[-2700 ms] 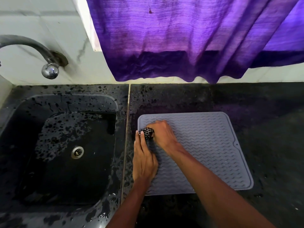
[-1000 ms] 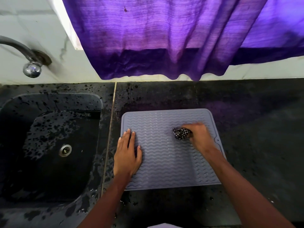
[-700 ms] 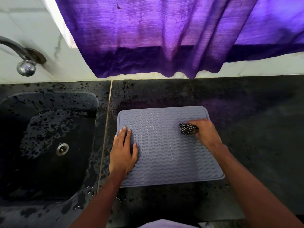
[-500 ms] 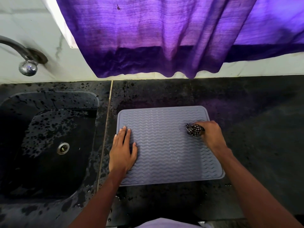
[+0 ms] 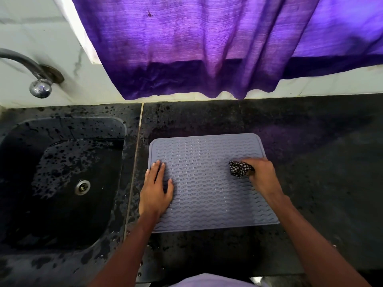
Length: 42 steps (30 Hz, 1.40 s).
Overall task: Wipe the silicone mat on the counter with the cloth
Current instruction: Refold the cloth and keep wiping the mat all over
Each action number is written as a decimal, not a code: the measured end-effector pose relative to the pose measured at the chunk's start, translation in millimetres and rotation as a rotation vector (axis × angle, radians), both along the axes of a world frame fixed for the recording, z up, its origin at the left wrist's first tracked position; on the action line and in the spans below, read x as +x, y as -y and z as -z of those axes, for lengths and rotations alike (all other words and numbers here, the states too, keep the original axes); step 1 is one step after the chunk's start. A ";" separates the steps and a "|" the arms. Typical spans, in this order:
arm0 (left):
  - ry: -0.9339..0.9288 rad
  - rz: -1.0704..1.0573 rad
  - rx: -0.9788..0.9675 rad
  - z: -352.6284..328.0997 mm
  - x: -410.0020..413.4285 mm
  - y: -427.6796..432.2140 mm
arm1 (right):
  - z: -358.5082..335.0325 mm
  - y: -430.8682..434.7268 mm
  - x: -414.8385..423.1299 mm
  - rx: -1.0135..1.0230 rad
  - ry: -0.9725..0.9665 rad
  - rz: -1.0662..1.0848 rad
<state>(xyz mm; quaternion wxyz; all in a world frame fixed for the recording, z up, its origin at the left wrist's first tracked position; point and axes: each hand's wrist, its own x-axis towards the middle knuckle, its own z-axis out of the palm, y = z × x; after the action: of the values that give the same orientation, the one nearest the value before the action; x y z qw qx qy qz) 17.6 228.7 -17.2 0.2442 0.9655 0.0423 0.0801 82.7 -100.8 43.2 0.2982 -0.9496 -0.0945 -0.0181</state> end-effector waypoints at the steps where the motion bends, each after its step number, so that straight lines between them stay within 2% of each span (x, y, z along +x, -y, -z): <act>1: 0.002 -0.016 -0.018 -0.1 -0.1 0.7 | 0.2 -3.7 -2.1 -0.007 0.004 -0.016; 9: 0.088 0.001 -0.103 2.4 1.1 -3.1 | 4.0 -24.8 -1.8 -0.047 -0.019 -0.071; 14: 0.053 0.020 -0.199 -3.1 8.9 -15.1 | 8.3 -45.1 -9.4 -0.049 -0.043 -0.036; 27: 0.033 0.051 -0.216 -4.6 13.3 -23.7 | -2.1 -101.4 -10.2 0.030 -0.063 -0.098; 38: 0.026 0.118 -0.186 -7.2 9.1 -27.7 | 12.8 -150.9 -14.6 -0.004 -0.067 -0.085; 42: 0.060 0.136 -0.048 -7.0 7.0 -32.5 | 8.1 -156.5 -12.0 0.008 -0.077 -0.060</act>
<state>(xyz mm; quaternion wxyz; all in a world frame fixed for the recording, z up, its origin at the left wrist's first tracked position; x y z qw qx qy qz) 24.5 261.2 -10.3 0.2732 0.9572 -0.0286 0.0913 70.7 55.7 35.0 0.3059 -0.9451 -0.1116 0.0270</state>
